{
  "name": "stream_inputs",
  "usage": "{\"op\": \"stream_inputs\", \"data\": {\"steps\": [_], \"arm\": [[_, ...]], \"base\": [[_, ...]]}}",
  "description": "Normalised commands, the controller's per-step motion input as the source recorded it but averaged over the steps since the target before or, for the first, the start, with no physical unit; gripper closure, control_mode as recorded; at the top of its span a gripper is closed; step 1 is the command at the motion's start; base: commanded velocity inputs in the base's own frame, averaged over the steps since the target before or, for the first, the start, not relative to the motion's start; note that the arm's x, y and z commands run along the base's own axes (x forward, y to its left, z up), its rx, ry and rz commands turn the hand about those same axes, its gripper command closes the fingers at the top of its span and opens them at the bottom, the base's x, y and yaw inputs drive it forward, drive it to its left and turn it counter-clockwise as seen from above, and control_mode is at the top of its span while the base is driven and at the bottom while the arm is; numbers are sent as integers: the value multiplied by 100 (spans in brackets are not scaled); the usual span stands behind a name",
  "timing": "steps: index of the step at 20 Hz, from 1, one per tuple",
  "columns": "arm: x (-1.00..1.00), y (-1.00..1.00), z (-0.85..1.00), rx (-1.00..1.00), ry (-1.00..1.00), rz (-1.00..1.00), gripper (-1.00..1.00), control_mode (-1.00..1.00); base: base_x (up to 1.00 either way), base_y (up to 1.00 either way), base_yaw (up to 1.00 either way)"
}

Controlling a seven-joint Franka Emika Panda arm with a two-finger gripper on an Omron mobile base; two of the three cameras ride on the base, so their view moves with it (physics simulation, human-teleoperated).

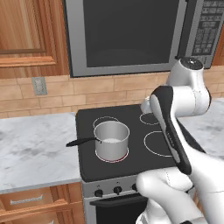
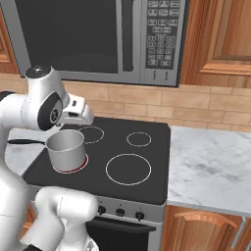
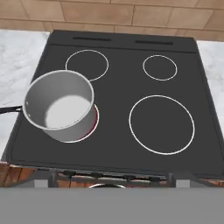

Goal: Turn off the front left burner of the stove.

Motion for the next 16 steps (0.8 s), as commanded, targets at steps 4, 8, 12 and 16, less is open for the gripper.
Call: {"op": "stream_inputs", "data": {"steps": [4, 8, 12, 16], "arm": [[-59, 15, -6, -4, -17, 2, -100, -100], [-44, 24, -6, -5, -17, 4, -100, -100], [-27, 29, -7, -7, -14, 5, -100, -100], [-12, 33, -1, -8, -7, 11, -100, -100]], "base": [[0, 0, 0], [0, 0, 0], [0, 0, 0], [0, 0, 0]]}}
